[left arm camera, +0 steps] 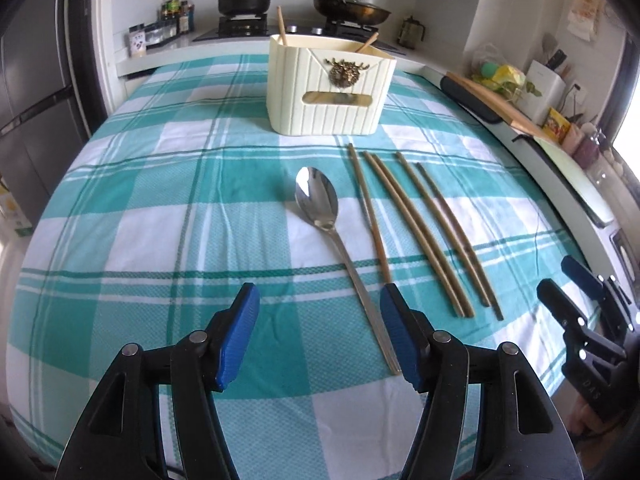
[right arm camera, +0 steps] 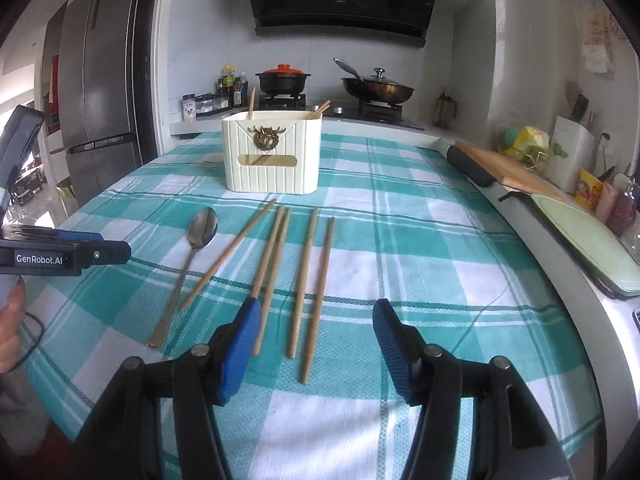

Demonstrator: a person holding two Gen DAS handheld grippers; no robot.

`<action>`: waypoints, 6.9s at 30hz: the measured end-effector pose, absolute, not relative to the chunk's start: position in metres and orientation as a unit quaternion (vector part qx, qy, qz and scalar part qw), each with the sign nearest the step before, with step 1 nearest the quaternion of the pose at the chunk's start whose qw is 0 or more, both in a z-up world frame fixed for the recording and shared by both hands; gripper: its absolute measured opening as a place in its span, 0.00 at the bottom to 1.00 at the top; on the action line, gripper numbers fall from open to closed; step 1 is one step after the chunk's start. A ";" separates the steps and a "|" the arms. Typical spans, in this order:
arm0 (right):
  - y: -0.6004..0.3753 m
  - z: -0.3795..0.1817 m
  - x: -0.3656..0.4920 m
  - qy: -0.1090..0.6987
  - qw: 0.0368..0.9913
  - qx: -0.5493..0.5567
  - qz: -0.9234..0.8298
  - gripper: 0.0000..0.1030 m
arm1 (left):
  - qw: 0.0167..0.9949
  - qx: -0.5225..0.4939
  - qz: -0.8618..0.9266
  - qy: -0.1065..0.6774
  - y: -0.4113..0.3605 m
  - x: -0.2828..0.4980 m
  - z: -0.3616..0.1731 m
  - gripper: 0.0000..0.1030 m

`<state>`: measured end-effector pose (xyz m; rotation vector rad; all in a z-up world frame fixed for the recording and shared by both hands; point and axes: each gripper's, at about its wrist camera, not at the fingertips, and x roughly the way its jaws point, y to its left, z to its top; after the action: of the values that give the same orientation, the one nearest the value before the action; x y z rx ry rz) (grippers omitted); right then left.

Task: Organize utensils
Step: 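Withdraw both open tools from the box back over the table, then lower the left tool over the steel spoon while the right tool straddles a chopstick, then close the left tool on the spoon handle while the right tool closes on the chopstick, then carry the spoon and chopstick into the cream box and open both tools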

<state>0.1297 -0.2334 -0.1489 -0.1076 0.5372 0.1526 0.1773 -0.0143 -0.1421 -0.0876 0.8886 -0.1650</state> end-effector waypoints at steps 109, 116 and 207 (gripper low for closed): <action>-0.242 -0.196 0.269 0.476 0.871 -0.071 0.098 0.10 | 0.878 0.012 0.002 0.478 0.003 0.245 -0.200 0.84; -0.243 -0.195 0.271 0.487 0.864 -0.081 0.103 0.19 | 0.875 0.020 -0.003 0.483 0.007 0.246 -0.200 0.88; -0.212 0.114 0.345 0.128 0.969 -0.010 0.213 0.06 | 0.963 -0.082 -0.117 0.230 0.038 0.338 0.105 0.40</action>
<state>0.3445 -0.2118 0.1142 -0.0206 0.2585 0.4313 0.3378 0.0376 0.1052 -0.1663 0.4650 -0.2364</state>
